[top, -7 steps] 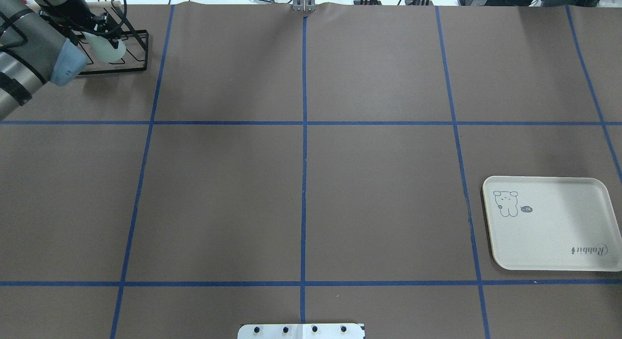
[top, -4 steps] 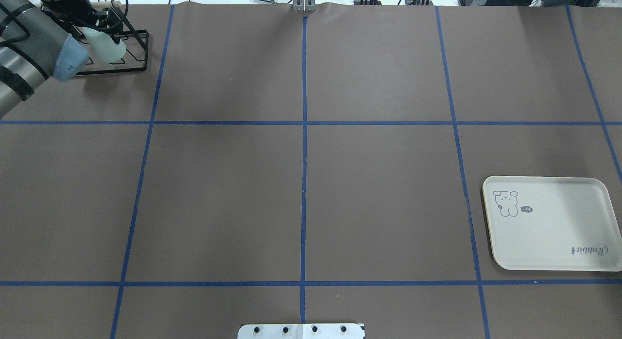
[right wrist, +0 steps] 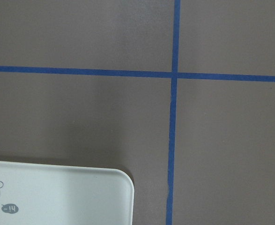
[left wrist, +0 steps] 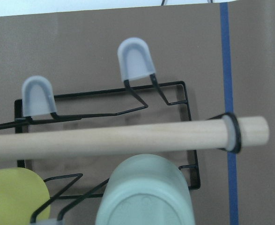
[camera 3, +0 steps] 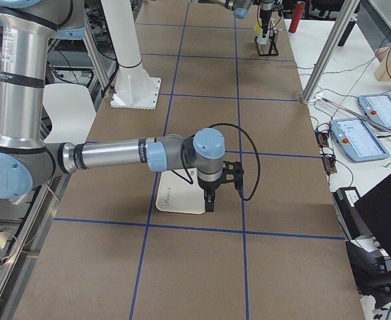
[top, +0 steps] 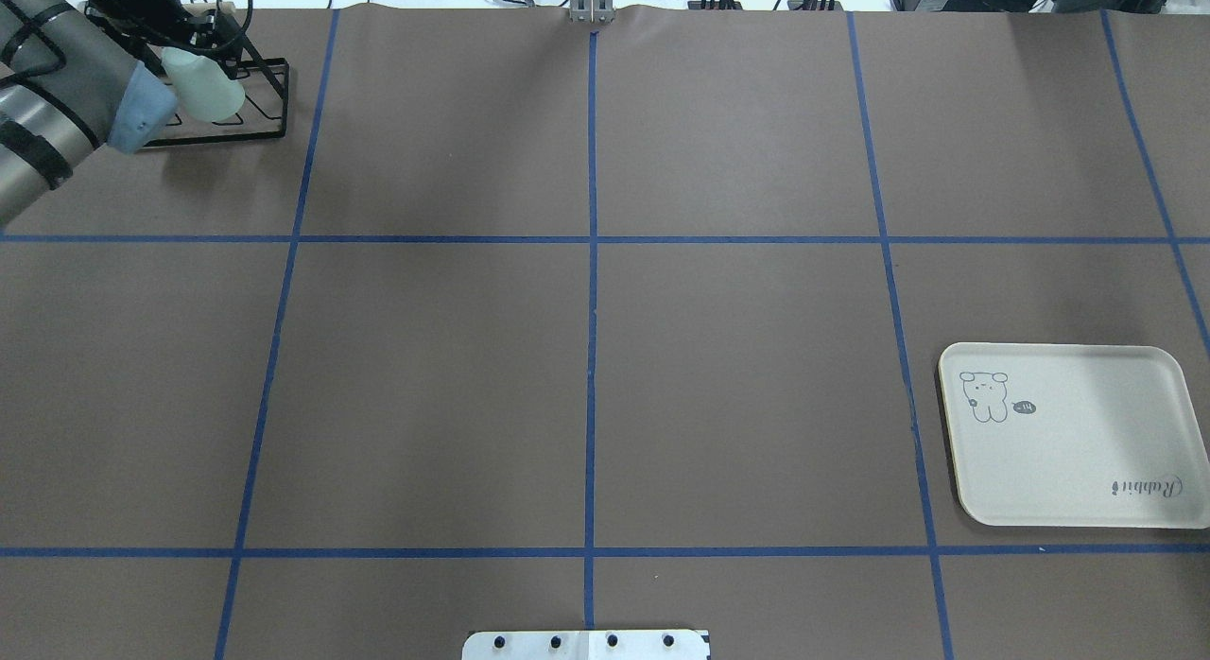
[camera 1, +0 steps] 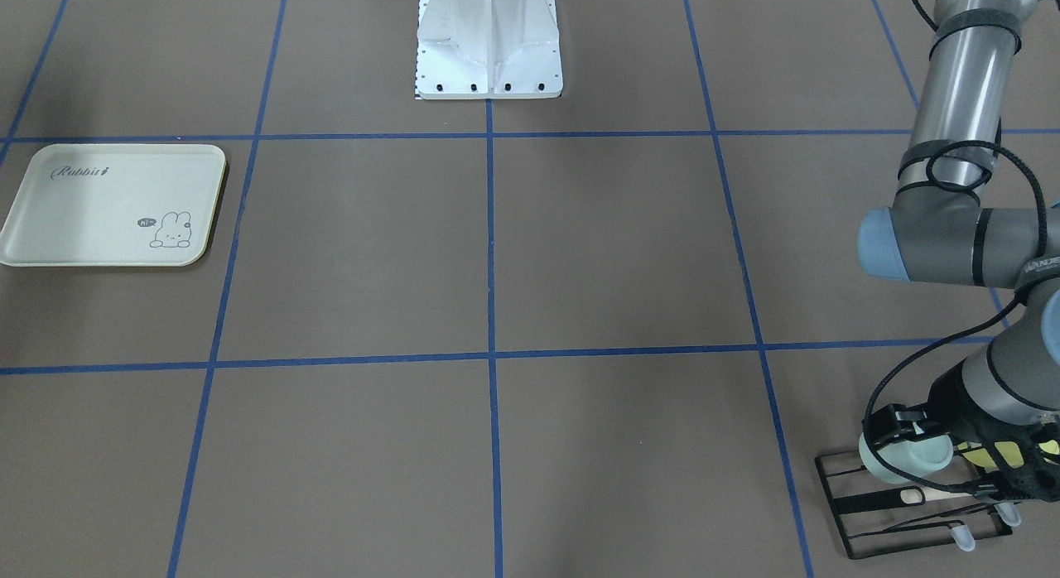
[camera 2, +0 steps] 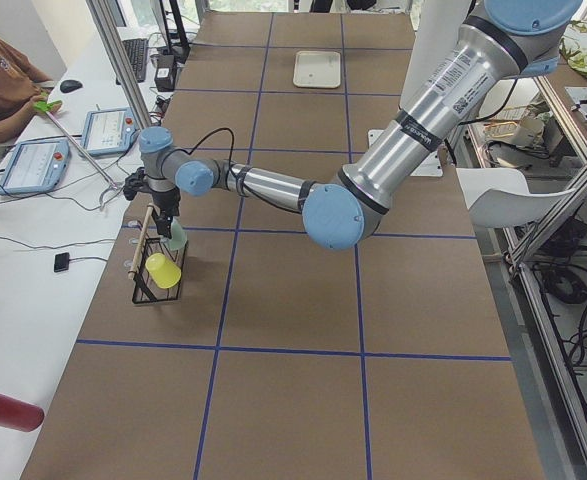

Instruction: Left arm grabs green cup and hands to right arm on tray

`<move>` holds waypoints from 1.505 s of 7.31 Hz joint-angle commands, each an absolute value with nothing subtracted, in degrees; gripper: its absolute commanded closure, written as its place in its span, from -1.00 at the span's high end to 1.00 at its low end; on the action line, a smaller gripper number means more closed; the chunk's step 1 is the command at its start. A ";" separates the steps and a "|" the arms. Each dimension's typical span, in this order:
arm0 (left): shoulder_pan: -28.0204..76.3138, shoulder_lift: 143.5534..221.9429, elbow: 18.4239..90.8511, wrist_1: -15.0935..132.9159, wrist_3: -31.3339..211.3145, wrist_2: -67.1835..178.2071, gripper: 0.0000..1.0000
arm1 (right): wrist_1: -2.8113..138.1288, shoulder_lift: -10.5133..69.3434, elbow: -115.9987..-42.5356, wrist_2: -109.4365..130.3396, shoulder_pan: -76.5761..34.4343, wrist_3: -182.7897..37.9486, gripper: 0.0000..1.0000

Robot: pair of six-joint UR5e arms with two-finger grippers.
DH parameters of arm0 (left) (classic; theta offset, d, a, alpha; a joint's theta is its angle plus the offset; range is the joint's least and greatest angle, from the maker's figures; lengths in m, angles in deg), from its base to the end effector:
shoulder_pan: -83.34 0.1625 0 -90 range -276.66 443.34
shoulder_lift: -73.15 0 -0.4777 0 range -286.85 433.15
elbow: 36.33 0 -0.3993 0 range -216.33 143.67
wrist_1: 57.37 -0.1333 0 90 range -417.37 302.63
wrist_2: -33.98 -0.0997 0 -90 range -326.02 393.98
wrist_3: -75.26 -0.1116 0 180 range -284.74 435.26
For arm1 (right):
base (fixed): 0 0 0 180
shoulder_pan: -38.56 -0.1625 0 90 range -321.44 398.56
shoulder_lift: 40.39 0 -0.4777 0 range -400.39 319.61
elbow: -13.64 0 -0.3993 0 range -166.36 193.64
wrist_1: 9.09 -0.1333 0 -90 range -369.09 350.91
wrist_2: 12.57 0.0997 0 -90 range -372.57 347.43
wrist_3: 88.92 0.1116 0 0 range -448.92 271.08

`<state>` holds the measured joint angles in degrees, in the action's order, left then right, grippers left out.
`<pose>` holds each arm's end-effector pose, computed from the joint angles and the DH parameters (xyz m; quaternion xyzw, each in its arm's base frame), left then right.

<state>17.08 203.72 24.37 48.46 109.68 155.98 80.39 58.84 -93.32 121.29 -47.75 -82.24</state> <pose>0.2679 -0.7934 0.4862 0.0666 0.3436 -0.0227 0.9365 0.0282 -0.4320 0.6456 0.0328 -0.3770 -0.0027 0.9256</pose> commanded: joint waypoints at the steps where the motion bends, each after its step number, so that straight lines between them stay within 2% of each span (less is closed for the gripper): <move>1: 17.07 203.94 23.61 48.89 110.15 155.97 0.94 | 80.38 58.84 -93.32 121.29 -47.75 -82.24 1.00; 4: 17.07 204.37 23.17 49.16 110.15 155.97 0.87 | 80.38 58.84 -93.41 121.37 -47.75 -82.24 1.00; 5: 16.99 204.37 23.17 49.16 110.15 155.97 0.63 | 80.38 58.84 -93.41 121.37 -47.75 -82.24 1.00; 7: 15.85 204.37 23.69 49.24 110.24 156.06 -0.73 | 80.38 58.84 -93.76 121.29 -47.75 -82.24 1.00; 8: 14.62 204.29 25.35 48.46 110.15 156.49 -1.00 | 80.47 58.84 -94.20 121.37 -47.75 -82.24 1.00; 11: 11.02 203.76 33.41 40.15 109.80 160.87 -1.00 | 80.47 58.84 -95.43 121.46 -47.75 -82.15 1.00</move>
<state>12.17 203.84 29.52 44.47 109.87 158.78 80.45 58.84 -94.74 121.39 -47.75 -82.22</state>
